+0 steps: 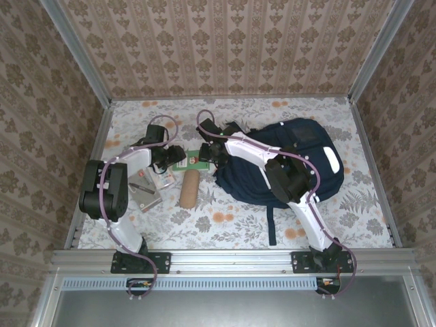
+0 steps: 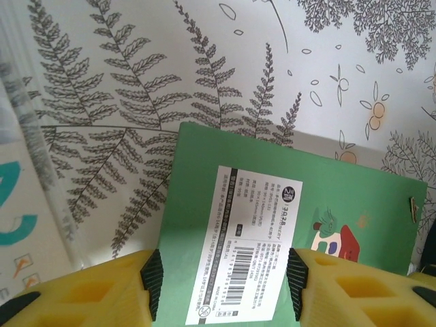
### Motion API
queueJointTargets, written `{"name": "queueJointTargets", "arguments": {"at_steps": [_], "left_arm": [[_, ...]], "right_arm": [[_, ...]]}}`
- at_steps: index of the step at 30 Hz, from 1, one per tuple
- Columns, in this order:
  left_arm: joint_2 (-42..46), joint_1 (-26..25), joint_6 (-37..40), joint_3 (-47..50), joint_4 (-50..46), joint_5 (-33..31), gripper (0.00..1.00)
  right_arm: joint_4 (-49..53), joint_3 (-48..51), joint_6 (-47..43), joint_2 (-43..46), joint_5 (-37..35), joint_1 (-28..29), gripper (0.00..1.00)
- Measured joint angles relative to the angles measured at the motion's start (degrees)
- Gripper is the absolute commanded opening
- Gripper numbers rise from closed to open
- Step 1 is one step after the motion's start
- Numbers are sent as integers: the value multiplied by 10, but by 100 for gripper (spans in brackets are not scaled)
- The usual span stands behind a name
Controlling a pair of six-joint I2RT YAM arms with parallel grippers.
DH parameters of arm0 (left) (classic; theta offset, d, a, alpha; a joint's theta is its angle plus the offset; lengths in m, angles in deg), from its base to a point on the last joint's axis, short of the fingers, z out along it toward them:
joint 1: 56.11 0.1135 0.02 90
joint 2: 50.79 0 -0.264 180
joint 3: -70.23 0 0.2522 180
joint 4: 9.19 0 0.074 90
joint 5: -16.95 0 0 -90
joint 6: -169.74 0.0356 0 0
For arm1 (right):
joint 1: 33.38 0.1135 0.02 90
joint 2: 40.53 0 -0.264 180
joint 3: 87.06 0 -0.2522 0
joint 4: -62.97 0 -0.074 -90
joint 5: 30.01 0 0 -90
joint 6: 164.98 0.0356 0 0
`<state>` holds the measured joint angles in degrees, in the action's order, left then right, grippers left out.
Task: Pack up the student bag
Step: Pick up the book from the middle-left of the table.
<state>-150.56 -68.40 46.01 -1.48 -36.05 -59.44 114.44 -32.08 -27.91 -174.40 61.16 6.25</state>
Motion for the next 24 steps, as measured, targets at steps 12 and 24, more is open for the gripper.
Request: {"name": "queueJointTargets", "arguments": {"at_steps": [12,24], "left_arm": [[2,4,8,3,-20,-13,46],[-25,4,14,3,-6,-7,35]], "right_arm": [[-14,0,-5,-5,38,-7,50],[-30,-9,-8,-27,68,-12,49]]}}
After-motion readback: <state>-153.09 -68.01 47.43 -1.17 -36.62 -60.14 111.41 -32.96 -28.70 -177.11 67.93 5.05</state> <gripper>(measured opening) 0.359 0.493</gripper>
